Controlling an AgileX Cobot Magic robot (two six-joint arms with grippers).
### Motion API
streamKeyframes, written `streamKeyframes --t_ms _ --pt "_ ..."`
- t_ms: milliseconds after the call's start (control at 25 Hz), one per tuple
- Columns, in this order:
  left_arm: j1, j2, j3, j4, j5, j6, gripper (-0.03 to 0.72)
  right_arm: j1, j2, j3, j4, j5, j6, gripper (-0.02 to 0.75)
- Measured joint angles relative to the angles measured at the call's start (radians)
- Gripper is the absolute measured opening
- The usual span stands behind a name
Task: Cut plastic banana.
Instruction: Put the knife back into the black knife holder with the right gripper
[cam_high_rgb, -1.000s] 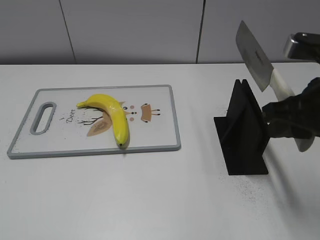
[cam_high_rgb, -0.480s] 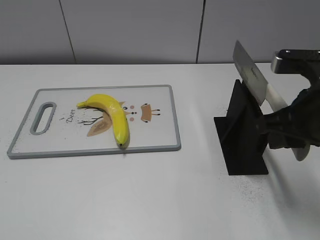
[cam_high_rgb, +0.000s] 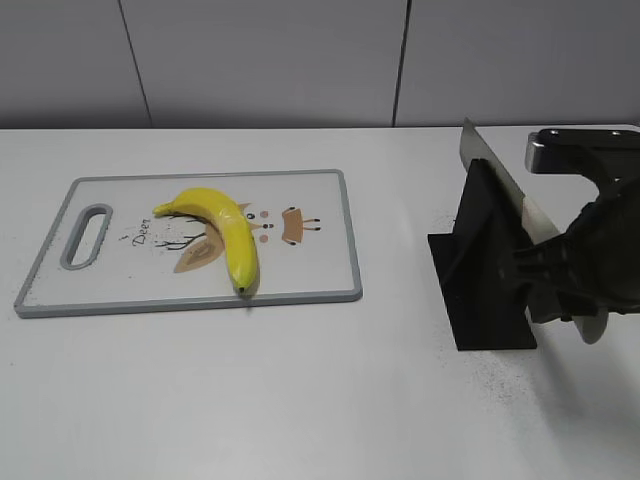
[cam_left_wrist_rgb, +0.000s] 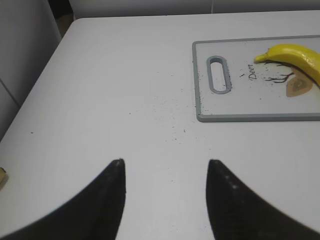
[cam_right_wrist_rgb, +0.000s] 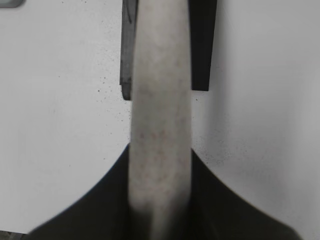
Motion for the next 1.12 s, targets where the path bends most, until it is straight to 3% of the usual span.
streamKeyframes --t_ms 160,200,360,440,880,1120 --pt "0.000 0.000 0.000 0.000 0.000 0.000 0.503 0.000 0.000 0.000 0.005 0.018 0.000 0.201" --pt "0.000 0.000 0.000 0.000 0.000 0.000 0.503 0.000 0.000 0.000 0.006 0.020 -0.001 0.234" --pt "0.000 0.000 0.000 0.000 0.000 0.000 0.497 0.000 0.000 0.000 0.006 0.023 -0.001 0.526" --pt "0.000 0.000 0.000 0.000 0.000 0.000 0.496 0.000 0.000 0.000 0.006 0.027 -0.001 0.616" --pt "0.000 0.000 0.000 0.000 0.000 0.000 0.490 0.000 -0.007 -0.069 0.005 0.053 -0.001 0.629" --pt "0.000 0.000 0.000 0.000 0.000 0.000 0.490 0.000 -0.067 -0.187 -0.080 0.091 -0.006 0.621"
